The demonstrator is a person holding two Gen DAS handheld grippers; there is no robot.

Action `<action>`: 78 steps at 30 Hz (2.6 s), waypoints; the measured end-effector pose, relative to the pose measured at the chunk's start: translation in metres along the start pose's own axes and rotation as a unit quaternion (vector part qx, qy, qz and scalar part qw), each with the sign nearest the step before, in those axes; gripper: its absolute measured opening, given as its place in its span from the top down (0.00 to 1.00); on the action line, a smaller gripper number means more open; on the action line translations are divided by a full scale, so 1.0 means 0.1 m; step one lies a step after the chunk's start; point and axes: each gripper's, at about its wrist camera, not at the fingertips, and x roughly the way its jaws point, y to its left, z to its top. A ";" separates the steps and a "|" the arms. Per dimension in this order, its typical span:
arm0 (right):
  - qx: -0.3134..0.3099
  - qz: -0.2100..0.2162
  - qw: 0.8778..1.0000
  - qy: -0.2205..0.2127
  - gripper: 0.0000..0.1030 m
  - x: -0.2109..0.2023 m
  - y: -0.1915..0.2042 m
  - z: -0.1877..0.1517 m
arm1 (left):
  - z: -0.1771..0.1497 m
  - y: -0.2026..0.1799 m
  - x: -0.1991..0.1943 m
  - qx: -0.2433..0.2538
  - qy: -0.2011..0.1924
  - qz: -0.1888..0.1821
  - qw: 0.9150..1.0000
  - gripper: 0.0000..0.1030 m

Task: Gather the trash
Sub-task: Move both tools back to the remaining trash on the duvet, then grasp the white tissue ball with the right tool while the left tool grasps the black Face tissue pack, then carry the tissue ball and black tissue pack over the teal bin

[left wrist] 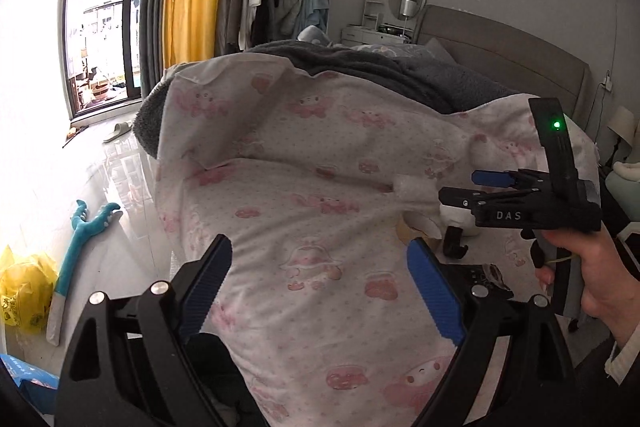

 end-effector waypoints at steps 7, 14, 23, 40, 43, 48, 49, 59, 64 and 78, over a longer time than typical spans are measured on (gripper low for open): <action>0.035 0.007 0.999 0.022 0.19 0.17 -0.30 -0.11 | -0.04 -0.34 0.17 0.034 0.016 -0.037 0.999 0.10; 0.063 0.026 0.997 0.036 0.19 0.30 -0.50 -0.23 | -0.11 -0.65 0.35 0.059 0.039 -0.086 0.994 0.09; 0.071 0.054 0.995 0.035 0.28 0.30 -0.61 -0.29 | -0.20 -1.00 0.55 0.087 0.067 -0.128 0.986 0.09; 0.090 0.082 0.993 0.007 0.50 0.08 -0.70 -0.27 | -0.41 -1.37 0.80 0.126 0.109 -0.148 0.975 0.09; 0.095 0.081 0.992 0.000 0.50 0.04 -0.73 -0.26 | -0.43 -1.40 0.84 0.132 0.117 -0.135 0.975 0.09; 0.088 0.076 0.993 -0.005 0.50 -0.02 -0.67 -0.18 | -0.44 -1.41 0.90 0.131 0.126 -0.126 0.975 0.22; 0.087 0.076 0.993 -0.006 0.50 -0.03 -0.66 -0.17 | -0.44 -1.41 0.89 0.131 0.127 -0.127 0.975 0.23; 0.061 0.073 0.995 -0.009 0.50 -0.11 -0.44 -0.05 | -0.41 -1.17 0.74 0.110 0.117 -0.120 0.980 0.25; 0.050 0.077 0.996 -0.014 0.50 -0.13 -0.28 0.01 | -0.35 -0.94 0.63 0.082 0.102 -0.103 0.986 0.25; -0.003 0.095 0.995 -0.025 0.50 -0.22 0.46 0.21 | -0.32 -0.22 0.42 0.025 0.088 -0.026 0.995 0.26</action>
